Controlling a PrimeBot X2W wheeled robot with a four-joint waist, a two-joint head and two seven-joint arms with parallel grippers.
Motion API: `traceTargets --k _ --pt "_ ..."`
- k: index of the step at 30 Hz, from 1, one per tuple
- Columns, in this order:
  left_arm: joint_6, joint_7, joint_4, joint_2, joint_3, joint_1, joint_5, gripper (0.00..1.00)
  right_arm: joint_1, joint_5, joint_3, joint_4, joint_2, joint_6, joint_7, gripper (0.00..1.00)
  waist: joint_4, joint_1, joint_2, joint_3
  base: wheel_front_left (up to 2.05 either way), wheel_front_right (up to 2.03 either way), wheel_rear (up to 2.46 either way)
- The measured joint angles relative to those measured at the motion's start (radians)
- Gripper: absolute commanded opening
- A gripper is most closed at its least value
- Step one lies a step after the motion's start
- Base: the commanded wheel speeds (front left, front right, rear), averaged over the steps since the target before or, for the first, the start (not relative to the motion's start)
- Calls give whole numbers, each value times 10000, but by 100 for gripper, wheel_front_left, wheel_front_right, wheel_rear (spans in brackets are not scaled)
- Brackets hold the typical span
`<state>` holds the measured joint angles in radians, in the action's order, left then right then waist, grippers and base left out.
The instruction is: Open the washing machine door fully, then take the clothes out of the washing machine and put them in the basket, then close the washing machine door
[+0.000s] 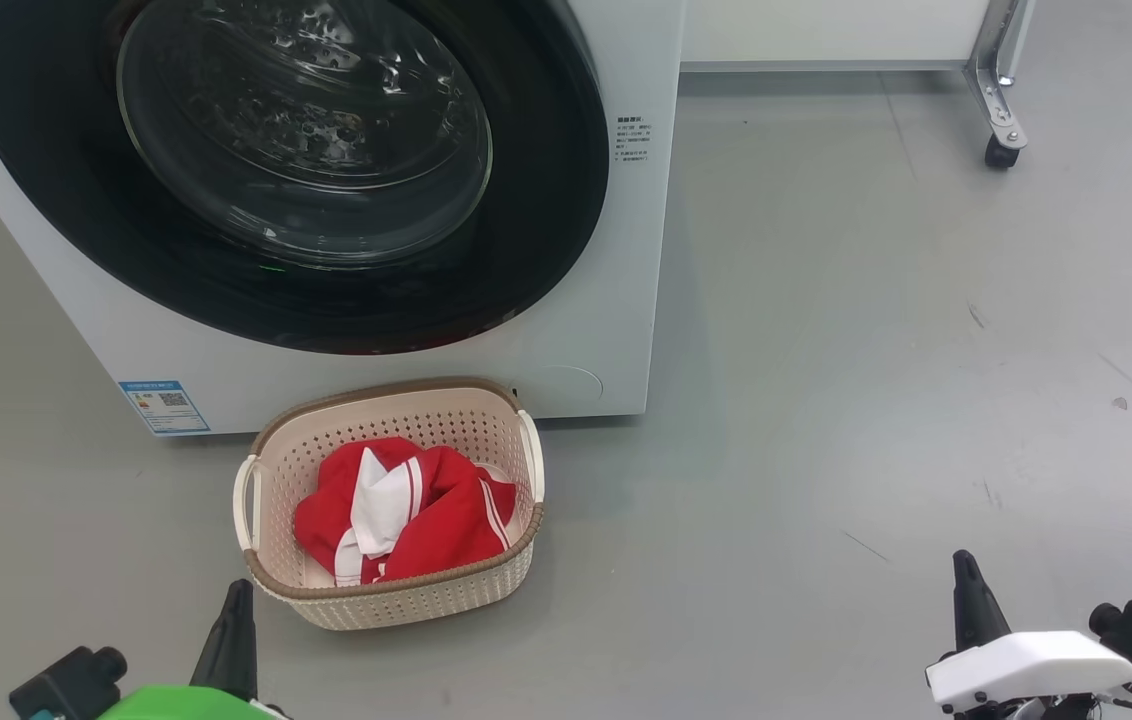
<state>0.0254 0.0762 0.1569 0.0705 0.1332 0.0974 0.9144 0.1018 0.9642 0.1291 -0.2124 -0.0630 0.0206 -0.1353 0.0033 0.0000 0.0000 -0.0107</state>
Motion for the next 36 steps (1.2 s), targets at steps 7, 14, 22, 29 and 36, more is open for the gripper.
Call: traceTargets --k 7,14,22,29,36 --pt "151 -153 157 23 -169 -196 1087 0 -200 1057 -222 -38 -50 134 211 0 -5 0 0 9 0 0 0" --pt "240 -324 276 48 -347 -390 1988 0 -379 1977 -397 -69 -111 224 435 0 -9 0 0 19 0 0 0" --pt "345 -522 414 59 -527 -557 3103 0 -585 2991 -608 -136 -182 355 644 0 -14 0 0 29 0 0 0" --pt "470 -665 562 73 -690 -735 3981 0 -765 3931 -800 -194 -255 500 792 0 -18 0 0 38 0 0 0" --pt "560 -765 637 77 -826 -879 4824 0 -900 4688 -945 -234 -303 577 991 0 -21 0 0 46 0 0 0"
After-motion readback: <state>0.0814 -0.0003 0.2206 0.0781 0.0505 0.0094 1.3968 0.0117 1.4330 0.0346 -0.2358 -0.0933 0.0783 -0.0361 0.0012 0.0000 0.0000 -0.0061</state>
